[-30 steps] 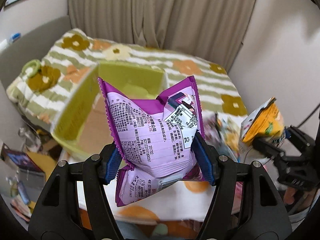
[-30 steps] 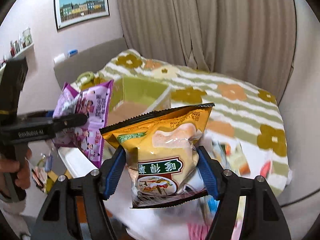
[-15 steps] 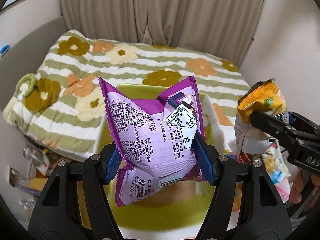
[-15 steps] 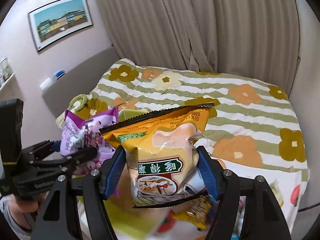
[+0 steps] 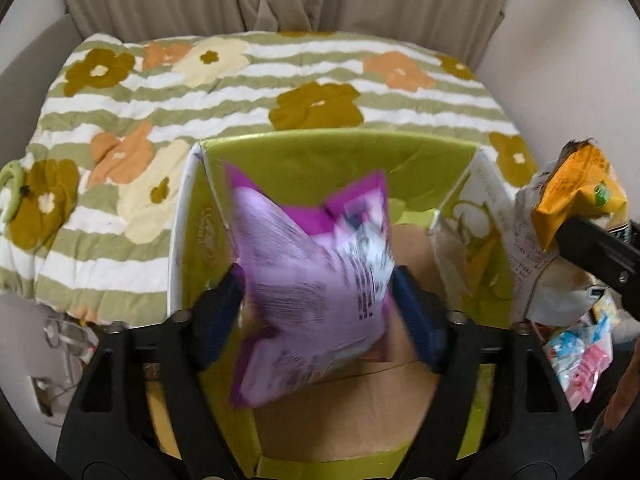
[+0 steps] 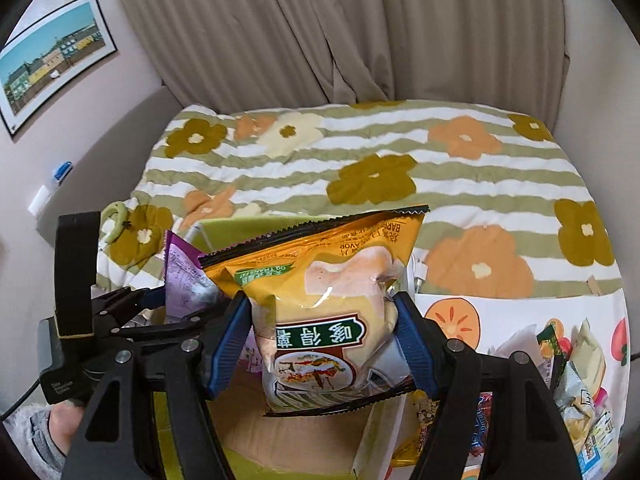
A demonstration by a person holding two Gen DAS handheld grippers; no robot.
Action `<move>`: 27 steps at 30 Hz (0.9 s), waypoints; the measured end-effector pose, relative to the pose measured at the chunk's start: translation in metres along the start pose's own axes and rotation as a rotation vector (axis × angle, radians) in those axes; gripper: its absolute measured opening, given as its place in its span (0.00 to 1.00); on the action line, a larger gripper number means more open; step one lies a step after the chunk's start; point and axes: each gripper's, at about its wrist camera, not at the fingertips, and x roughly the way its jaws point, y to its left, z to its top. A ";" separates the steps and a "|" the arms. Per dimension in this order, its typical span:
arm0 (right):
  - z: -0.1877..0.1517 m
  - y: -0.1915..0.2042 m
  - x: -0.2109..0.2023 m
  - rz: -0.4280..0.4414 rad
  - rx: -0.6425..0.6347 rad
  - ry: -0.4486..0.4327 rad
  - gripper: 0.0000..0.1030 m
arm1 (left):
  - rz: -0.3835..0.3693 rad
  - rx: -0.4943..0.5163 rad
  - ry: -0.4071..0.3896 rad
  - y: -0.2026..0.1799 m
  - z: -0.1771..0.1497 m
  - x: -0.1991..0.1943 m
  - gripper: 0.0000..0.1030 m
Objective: Organize snacks
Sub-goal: 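Carry both bags over the green box and release them inside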
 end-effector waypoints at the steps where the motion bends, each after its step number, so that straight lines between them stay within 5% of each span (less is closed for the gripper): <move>1: 0.001 0.000 0.003 -0.001 0.004 0.006 0.64 | 0.007 -0.004 -0.002 0.002 0.000 0.002 0.96; 21: 0.018 0.016 0.064 0.073 -0.001 0.061 0.67 | 0.092 -0.090 -0.069 0.028 -0.042 -0.057 0.99; 22: 0.018 0.015 0.066 0.073 0.004 0.060 0.69 | 0.096 -0.092 -0.067 0.029 -0.043 -0.057 0.99; 24: 0.017 0.013 0.070 0.084 0.016 0.054 0.89 | 0.095 -0.105 -0.060 0.031 -0.045 -0.057 0.99; 27: 0.015 0.011 0.065 0.095 0.031 0.024 0.99 | 0.097 -0.126 -0.044 0.031 -0.052 -0.056 0.99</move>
